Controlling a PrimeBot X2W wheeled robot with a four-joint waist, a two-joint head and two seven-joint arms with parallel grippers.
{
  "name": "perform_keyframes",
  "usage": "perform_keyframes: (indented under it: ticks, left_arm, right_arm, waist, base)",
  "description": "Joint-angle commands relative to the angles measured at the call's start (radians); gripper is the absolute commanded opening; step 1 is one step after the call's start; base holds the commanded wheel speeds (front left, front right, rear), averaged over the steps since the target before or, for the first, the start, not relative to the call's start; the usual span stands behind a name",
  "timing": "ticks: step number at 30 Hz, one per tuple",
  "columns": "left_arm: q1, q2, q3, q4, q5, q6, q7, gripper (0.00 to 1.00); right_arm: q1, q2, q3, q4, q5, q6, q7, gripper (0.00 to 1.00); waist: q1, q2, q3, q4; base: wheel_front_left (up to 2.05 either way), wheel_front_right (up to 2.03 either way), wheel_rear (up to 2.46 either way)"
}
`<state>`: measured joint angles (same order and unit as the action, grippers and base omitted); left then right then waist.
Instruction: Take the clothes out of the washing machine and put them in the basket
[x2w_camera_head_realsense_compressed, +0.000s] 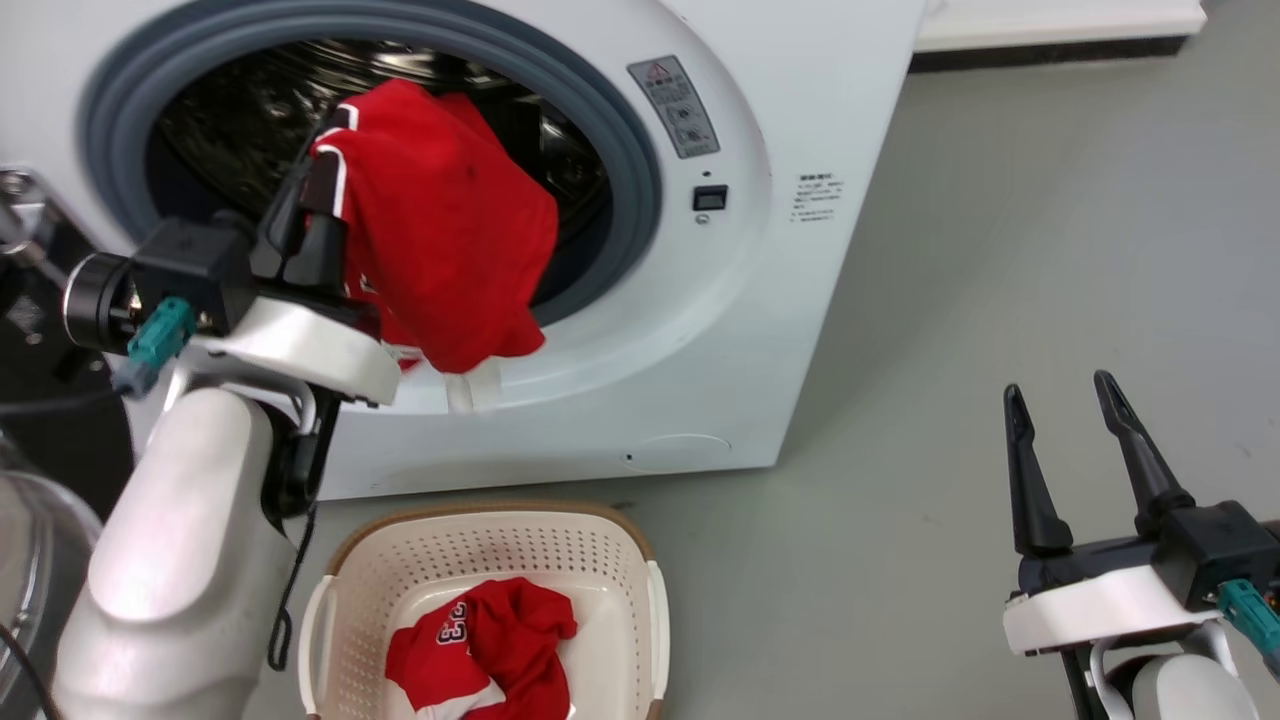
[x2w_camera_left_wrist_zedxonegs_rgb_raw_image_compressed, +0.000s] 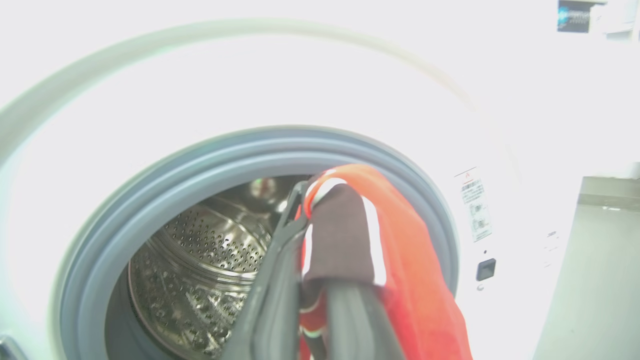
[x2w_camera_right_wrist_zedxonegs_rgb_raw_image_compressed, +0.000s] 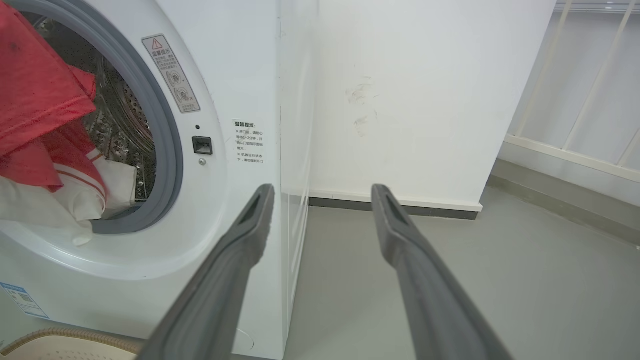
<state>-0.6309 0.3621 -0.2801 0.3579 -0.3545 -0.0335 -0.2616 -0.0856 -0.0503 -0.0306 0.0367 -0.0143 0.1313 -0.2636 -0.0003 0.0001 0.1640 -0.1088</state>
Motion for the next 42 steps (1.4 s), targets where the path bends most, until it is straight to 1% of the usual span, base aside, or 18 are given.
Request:
perform_keyframes:
  ticks: [1,5,10,13,16,21,25,33,42]
  left_arm:
    - [0.032,-0.004,0.003,-0.048,0.008,0.005,-0.005,0.0]
    - [0.106,0.0,-0.001,-0.187,-0.005,0.016,0.014,0.0]
    - [0.202,0.008,-0.025,-0.352,-0.036,0.024,0.107,0.0]
    - [0.259,0.015,-0.046,-0.421,-0.049,0.025,0.162,0.0]
    - [0.313,0.02,-0.073,-0.439,-0.052,0.025,0.194,0.0]
    - [0.378,0.009,-0.122,-0.388,-0.055,0.013,0.198,0.0]
    - [0.394,0.008,-0.157,-0.31,-0.039,-0.003,0.189,0.0]
    - [0.335,-0.017,-0.217,-0.14,-0.011,-0.036,0.158,0.0]
    - [0.239,-0.026,-0.251,0.092,0.019,-0.058,0.116,0.0]
  right_arm:
    - [0.017,0.0,-0.004,0.005,-0.007,-0.001,-0.002,1.0]
    - [0.034,0.0,-0.013,0.01,-0.01,-0.001,-0.002,1.0]
    - [0.044,0.0,-0.022,0.003,-0.01,-0.001,-0.002,1.0]
    - [0.037,0.0,-0.025,-0.003,-0.012,-0.001,-0.002,1.0]
    - [0.024,0.0,-0.022,-0.005,-0.014,-0.001,-0.002,1.0]
    - [0.008,0.0,-0.013,-0.006,-0.017,-0.001,-0.002,1.0]
    - [-0.006,0.0,-0.013,-0.011,-0.012,-0.001,-0.002,1.0]
    - [-0.04,0.0,-0.01,-0.021,-0.005,-0.001,-0.002,1.0]
    - [-0.091,0.0,-0.007,-0.044,0.004,-0.001,-0.002,1.0]
  waist:
    - [0.0003,-0.0001,-0.03,0.029]
    - [0.0003,-0.0001,-0.056,0.055]
    - [0.0003,-0.0001,-0.061,0.078]
    - [0.0003,-0.0001,-0.045,0.087]
    - [0.0003,-0.0001,-0.025,0.091]
    - [0.0003,-0.0001,0.011,0.079]
    - [0.0003,-0.0001,0.057,0.065]
    - [0.0003,-0.0001,0.167,0.023]
    - [0.0003,-0.0001,0.318,-0.034]
  base:
    - [0.0,0.0,0.0]
    - [0.0,0.0,0.0]
    - [0.0,0.0,0.0]
    - [0.0,0.0,0.0]
    - [0.0,0.0,0.0]
    - [0.0,0.0,0.0]
    - [0.0,0.0,0.0]
    - [0.0,0.0,0.0]
    - [0.0,0.0,0.0]
